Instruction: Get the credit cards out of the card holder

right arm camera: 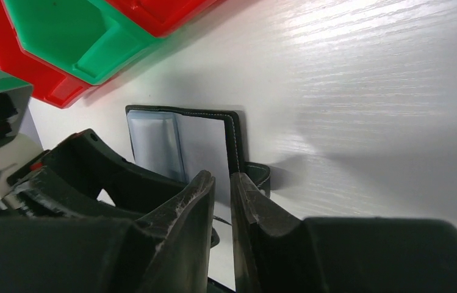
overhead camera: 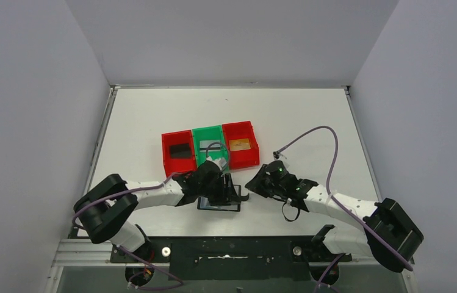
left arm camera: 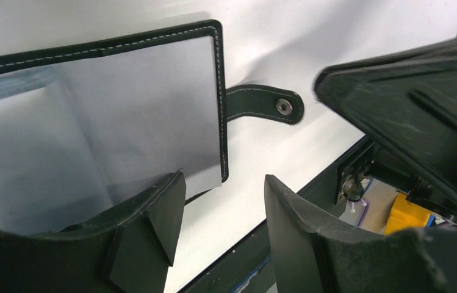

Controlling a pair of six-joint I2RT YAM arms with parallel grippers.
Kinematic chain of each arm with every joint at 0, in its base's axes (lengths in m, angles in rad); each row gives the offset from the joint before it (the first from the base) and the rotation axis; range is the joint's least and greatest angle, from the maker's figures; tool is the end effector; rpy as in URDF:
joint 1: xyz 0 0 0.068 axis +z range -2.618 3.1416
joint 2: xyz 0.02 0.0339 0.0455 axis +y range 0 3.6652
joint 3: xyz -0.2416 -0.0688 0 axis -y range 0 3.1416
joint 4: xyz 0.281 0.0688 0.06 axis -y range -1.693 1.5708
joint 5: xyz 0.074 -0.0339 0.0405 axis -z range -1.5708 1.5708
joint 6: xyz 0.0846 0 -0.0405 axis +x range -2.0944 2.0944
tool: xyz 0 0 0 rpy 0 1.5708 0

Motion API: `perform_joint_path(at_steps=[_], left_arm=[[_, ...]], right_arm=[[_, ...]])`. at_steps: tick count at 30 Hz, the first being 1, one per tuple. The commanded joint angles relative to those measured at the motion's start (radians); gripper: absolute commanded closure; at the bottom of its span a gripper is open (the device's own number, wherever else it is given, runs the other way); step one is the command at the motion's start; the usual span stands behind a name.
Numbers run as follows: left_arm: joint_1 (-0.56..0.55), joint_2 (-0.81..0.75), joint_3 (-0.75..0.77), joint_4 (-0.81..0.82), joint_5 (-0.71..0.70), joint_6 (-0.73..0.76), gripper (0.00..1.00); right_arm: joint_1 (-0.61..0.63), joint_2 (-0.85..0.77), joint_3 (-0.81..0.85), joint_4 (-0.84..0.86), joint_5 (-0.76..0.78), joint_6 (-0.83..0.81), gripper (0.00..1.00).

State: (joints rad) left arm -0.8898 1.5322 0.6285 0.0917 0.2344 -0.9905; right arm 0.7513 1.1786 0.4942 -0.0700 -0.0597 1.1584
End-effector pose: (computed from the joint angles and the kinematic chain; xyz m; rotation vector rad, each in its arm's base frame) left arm 0.1983 -0.2759 0.0579 -0.0092 2.6846 -1.0497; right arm 0.2149 0.2076 0.0971 0.4842 2.5090 0.9461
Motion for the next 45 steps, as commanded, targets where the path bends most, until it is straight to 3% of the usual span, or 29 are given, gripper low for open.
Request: perform_joint_path(at_steps=[1,9,19,31,45], left_arm=[[-0.010,-0.114,0.023,-0.031,-0.066,0.015,0.50],[0.020,-0.242,0.033,-0.233,-0.227,0.035,0.49],[0.069,-0.424,-0.033,-0.454,-0.398,-0.008,0.46],[0.077,-0.370,-0.069,-0.359,-0.266,0.002,0.43],[0.075,-0.330,-0.079,-0.338,-0.222,0.001,0.43]], right_arm=[[-0.007,0.038,0.048,0.098,-0.055,-0.029,0.81],[0.014,0.139,0.110,0.156,-0.137,-0.080,0.81],[0.066,0.270,0.219,0.083,-0.127,-0.126,0.80],[0.068,0.333,0.234,0.046,-0.129,-0.117,0.80],[0.068,0.350,0.234,0.024,-0.121,-0.111,0.81]])
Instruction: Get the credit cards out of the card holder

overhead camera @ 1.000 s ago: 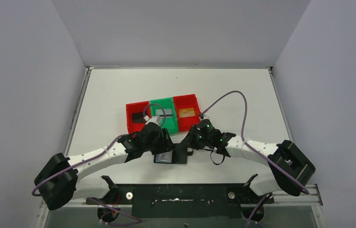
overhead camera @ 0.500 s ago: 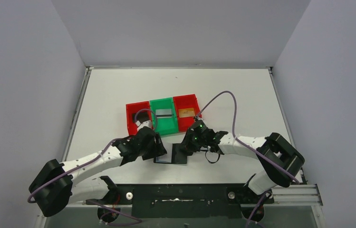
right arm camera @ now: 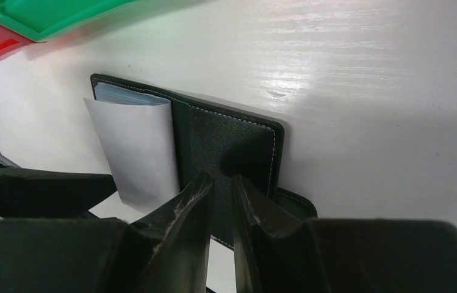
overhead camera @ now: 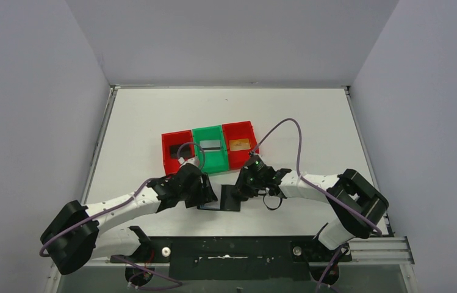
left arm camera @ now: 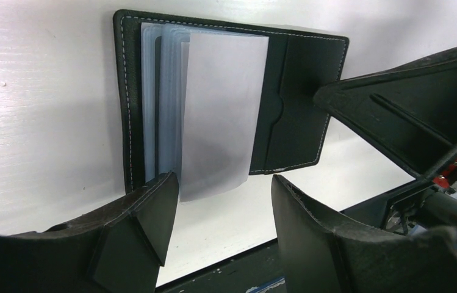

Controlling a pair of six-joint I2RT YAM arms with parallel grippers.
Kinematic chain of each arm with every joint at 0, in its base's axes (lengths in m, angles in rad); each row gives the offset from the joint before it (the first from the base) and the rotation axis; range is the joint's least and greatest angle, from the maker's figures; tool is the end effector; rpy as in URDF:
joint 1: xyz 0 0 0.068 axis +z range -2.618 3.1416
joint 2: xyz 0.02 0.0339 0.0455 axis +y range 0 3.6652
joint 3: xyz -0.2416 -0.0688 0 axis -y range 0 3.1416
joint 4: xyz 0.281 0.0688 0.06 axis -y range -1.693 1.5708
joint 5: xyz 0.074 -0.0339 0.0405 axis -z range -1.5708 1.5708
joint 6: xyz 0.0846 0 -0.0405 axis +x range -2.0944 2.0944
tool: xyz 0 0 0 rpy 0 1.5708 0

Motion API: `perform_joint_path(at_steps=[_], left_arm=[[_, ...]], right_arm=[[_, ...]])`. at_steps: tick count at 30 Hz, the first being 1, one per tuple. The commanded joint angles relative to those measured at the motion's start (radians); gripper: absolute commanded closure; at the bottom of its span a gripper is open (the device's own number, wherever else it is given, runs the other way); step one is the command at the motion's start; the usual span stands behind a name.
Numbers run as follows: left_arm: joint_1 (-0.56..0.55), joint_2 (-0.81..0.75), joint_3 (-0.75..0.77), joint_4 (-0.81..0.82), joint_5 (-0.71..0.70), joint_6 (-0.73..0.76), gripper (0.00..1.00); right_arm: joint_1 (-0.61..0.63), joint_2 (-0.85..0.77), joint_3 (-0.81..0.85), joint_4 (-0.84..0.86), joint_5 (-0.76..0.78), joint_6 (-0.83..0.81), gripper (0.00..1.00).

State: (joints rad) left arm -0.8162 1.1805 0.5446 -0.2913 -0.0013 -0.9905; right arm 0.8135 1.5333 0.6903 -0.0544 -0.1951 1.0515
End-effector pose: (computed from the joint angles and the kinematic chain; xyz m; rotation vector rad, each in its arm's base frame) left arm 0.1953 -0.2075 0.0914 -0.2319 2.6471 -0.6947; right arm 0.2220 0.2588 0.0623 0.2322 2.7334 0.9306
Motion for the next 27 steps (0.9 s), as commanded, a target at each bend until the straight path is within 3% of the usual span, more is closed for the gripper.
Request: perform_joint_path(at_steps=[1,19,27], left_arm=[[0.002,0.029,0.004,0.048,0.015,0.000,0.43],[0.002,0.006,-0.016,0.185,0.098,-0.022,0.44],[0.000,-0.024,0.018,-0.001,-0.047,-0.018,0.41]], right_arm=[[0.005,-0.006,0.038,0.006,0.015,-0.005,0.81],[0.006,-0.009,0.024,0.013,0.019,0.002,0.81],[0.005,-0.003,0.027,0.020,0.016,-0.001,0.81]])
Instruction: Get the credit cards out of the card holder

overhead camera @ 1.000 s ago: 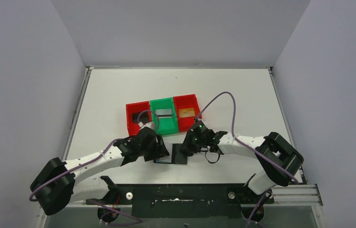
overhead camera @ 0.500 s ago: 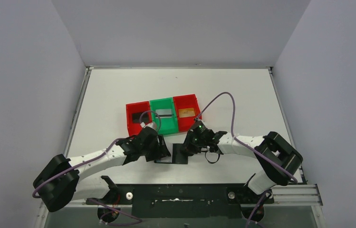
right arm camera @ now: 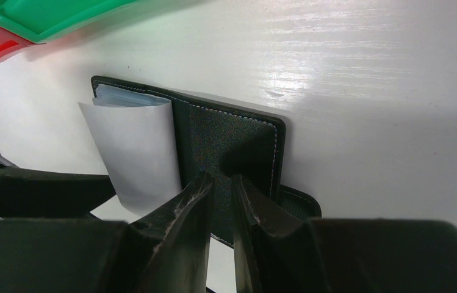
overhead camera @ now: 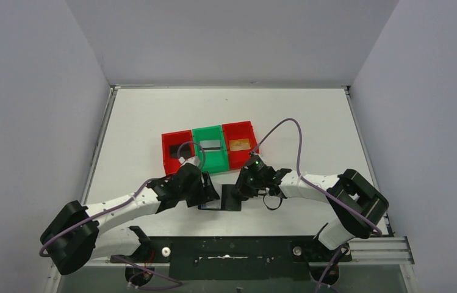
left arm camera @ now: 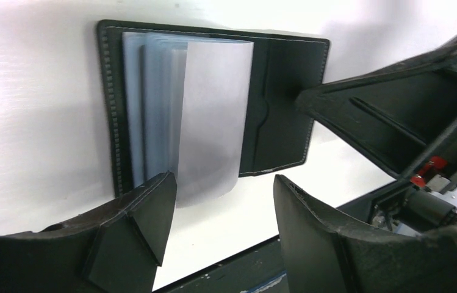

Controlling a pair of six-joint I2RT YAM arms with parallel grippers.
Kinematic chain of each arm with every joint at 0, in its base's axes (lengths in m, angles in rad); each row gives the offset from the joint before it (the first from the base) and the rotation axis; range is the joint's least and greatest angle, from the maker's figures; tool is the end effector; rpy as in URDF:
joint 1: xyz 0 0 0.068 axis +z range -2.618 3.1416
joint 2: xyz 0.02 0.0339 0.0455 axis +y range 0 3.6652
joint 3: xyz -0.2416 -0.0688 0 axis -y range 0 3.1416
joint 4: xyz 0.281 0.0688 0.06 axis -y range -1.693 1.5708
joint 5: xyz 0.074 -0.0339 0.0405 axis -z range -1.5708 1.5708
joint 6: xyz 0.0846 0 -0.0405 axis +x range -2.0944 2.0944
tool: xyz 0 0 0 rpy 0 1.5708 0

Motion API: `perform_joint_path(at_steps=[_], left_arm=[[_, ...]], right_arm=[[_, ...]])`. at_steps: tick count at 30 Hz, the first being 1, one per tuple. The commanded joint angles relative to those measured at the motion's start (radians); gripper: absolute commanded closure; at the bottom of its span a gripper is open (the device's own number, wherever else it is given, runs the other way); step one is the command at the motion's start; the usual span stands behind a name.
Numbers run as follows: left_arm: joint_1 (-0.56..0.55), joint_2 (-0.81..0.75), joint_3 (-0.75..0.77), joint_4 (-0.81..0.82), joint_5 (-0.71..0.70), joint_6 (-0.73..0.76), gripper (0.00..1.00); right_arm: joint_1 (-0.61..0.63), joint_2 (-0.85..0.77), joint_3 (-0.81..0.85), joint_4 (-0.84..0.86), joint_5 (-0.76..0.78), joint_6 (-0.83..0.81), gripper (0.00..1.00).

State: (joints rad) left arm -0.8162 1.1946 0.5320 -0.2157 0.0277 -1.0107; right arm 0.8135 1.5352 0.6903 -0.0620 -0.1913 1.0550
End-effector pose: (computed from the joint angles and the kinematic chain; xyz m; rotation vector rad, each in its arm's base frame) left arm 0.1976 -0.2136 0.0906 -0.2426 2.6222 -0.7744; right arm 0.2216 0.2578 0.0609 0.2409 2.7406 0.9190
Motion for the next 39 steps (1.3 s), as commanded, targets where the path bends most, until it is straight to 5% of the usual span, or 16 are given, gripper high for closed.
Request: perform_joint_path(at_steps=[1,13,28,39], left_arm=[[0.000,-0.037,0.029,-0.080,-0.077,0.005,0.40],[-0.006,0.021,0.019,0.036,-0.008,0.018,0.40],[-0.014,0.001,0.088,-0.064,-0.097,0.034,0.40],[-0.023,0.093,0.063,0.034,-0.001,0.033,0.42]], right_arm=[[0.005,-0.002,0.028,0.028,0.012,-0.004,0.81],[0.006,0.000,0.026,0.022,0.013,-0.003,0.81],[0.006,0.011,0.026,0.028,0.007,-0.002,0.81],[0.004,0.011,0.031,0.019,0.010,-0.004,0.81]])
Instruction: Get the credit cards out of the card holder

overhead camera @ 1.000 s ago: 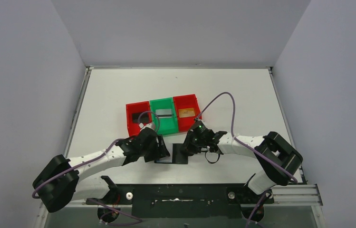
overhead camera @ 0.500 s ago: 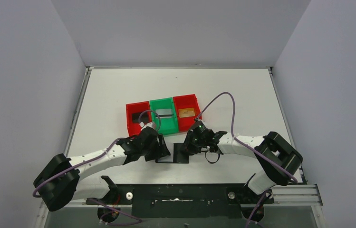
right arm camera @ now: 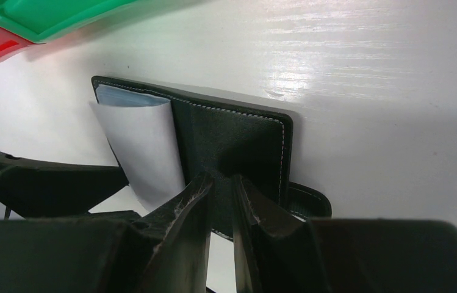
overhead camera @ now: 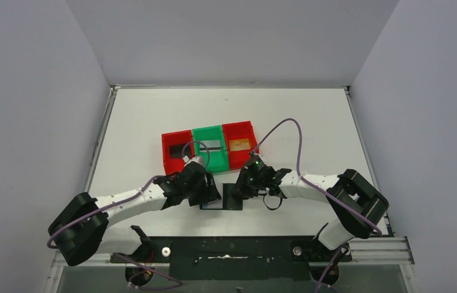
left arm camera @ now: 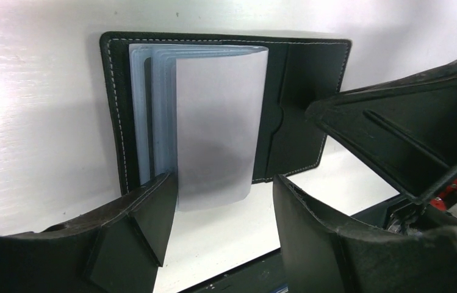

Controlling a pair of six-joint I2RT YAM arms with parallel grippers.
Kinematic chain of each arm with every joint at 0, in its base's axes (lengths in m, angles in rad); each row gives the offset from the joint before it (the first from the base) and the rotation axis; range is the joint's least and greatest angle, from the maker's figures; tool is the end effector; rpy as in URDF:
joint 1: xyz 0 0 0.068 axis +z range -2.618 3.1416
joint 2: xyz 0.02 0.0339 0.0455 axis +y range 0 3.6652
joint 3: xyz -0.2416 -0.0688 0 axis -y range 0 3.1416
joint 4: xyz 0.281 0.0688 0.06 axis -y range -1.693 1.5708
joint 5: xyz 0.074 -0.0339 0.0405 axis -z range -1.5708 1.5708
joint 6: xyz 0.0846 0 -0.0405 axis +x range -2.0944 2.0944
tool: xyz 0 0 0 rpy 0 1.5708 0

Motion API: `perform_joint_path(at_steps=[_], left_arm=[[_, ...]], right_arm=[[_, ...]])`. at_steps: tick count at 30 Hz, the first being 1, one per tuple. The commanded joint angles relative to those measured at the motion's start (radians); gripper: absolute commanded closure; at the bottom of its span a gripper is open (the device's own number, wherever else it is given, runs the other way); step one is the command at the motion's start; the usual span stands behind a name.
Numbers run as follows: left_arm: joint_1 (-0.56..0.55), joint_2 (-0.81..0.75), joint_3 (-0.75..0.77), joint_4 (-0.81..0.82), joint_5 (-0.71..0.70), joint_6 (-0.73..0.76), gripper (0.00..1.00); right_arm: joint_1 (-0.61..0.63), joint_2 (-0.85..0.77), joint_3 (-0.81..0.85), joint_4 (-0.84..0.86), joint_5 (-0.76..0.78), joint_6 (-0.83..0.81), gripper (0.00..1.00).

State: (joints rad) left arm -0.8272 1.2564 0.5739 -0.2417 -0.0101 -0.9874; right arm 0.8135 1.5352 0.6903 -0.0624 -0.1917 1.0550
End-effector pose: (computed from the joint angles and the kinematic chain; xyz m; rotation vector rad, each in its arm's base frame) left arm 0.2015 -0.2178 0.0860 -0.2166 2.6425 -0.6916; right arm 0.2215 0.2578 0.0609 0.2409 2.7411 0.9190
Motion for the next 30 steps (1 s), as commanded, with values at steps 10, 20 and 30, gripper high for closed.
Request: perform_joint_path(at_steps=[10,20,30], left_arm=[[-0.031,0.079,0.051,0.073,0.042,0.010,0.43],[-0.039,0.076,0.047,0.283,0.151,-0.012,0.45],[-0.042,0.187,0.074,0.373,0.188,-0.023,0.45]], right_arm=[[0.004,0.013,0.023,0.027,0.007,0.000,0.81],[0.000,0.026,-0.007,0.061,-0.002,0.028,0.81],[-0.009,-0.131,-0.077,0.078,0.092,0.057,0.80]])
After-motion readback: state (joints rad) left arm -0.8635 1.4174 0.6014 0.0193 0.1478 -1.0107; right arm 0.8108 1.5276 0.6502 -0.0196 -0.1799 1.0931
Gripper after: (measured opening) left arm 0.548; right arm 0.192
